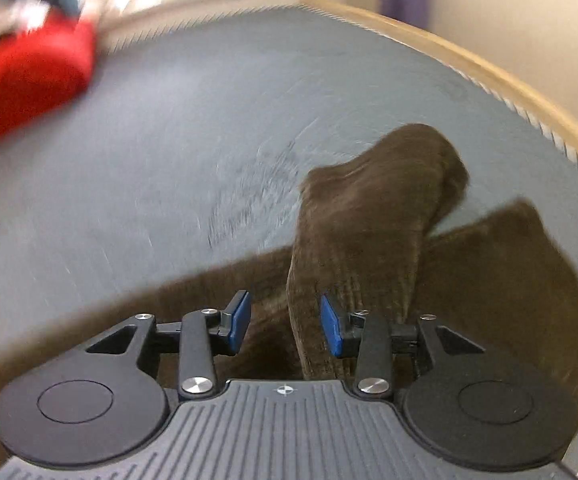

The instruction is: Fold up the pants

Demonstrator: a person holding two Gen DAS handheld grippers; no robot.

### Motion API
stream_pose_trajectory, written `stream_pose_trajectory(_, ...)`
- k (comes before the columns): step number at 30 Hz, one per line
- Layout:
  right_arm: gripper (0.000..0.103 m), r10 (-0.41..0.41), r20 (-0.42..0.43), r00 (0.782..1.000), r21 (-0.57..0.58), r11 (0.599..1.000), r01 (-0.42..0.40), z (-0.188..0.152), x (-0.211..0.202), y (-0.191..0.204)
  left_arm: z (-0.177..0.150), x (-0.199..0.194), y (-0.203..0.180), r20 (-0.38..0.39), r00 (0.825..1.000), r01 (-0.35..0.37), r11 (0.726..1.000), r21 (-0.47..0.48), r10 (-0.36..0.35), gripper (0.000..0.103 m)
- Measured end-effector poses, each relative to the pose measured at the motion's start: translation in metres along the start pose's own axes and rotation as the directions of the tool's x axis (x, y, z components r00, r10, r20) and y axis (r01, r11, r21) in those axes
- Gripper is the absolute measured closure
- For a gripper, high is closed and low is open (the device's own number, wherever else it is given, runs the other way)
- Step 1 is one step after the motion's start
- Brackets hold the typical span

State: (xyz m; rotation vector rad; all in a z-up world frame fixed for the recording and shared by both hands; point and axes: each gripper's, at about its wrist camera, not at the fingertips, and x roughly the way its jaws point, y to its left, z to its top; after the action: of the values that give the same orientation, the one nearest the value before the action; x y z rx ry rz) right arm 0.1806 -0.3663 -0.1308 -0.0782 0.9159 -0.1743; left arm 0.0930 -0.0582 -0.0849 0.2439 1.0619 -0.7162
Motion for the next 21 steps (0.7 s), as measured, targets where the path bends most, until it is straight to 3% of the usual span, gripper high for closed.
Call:
stream_pose_trajectory(2,0.076,-0.056,0.008,0.998,-0.040,0.998,0.057,-0.009,0.005,-0.004,-0.006,0.009,-0.003,-0.038,0.999,0.008,1.000,0.021,-0.008,0.053)
stream_pose_trajectory(3,0.091,-0.053,-0.001,0.999,-0.005,0.999,0.053,-0.009,0.006,-0.013,-0.009,0.015,-0.004,-0.057,0.998,0.001,0.999,0.035,0.002,0.053)
stream_pose_trajectory(5,0.093,-0.038,0.010,0.999,0.126,0.991,0.037,-0.006,-0.005,-0.036,-0.016,0.023,-0.007,-0.101,0.994,-0.026,0.997,0.070,0.033,0.053)
stream_pose_trajectory(7,0.094,-0.050,0.077,0.996,0.249,0.968,0.029,0.003,-0.034,-0.069,-0.018,0.026,-0.009,-0.115,0.991,-0.051,0.994,0.094,0.062,0.053)
stream_pose_trajectory(9,0.099,-0.066,0.149,0.987,0.382,0.924,0.004,0.007,-0.074,-0.108,-0.017,0.023,-0.010,-0.106,0.992,-0.054,0.994,0.090,0.064,0.053)
stream_pose_trajectory(11,0.102,-0.105,0.150,0.983,0.546,0.838,0.005,-0.004,-0.104,-0.148,-0.018,0.018,-0.013,-0.094,0.994,-0.052,0.993,0.102,0.061,0.053)
stream_pose_trajectory(13,0.099,-0.160,0.063,0.985,0.627,0.774,0.086,-0.028,-0.117,-0.174,-0.020,0.014,-0.017,-0.086,0.995,-0.049,0.991,0.123,0.060,0.053)
stream_pose_trajectory(15,0.098,-0.070,-0.030,0.997,0.655,0.752,0.073,-0.059,-0.108,-0.192,-0.019,0.014,-0.019,-0.086,0.994,-0.058,0.989,0.135,0.070,0.053)
stream_pose_trajectory(17,0.098,-0.027,-0.062,0.998,0.708,0.703,0.063,-0.089,-0.099,-0.208,-0.020,0.014,-0.020,-0.085,0.992,-0.078,0.988,0.136,0.090,0.053)
stream_pose_trajectory(19,0.095,-0.031,-0.013,0.999,0.753,0.657,0.030,-0.093,-0.089,-0.220,-0.021,0.016,-0.018,-0.083,0.991,-0.095,0.988,0.126,0.105,0.053)
stream_pose_trajectory(20,0.094,-0.033,0.048,0.998,0.751,0.660,-0.014,-0.091,-0.087,-0.224,-0.020,0.016,-0.017,-0.085,0.991,-0.094,0.988,0.120,0.104,0.053)
stream_pose_trajectory(21,0.085,-0.042,0.079,0.996,0.740,0.672,-0.030,-0.089,-0.084,-0.226,-0.021,0.017,-0.016,-0.088,0.991,-0.093,0.989,0.118,0.103,0.053)
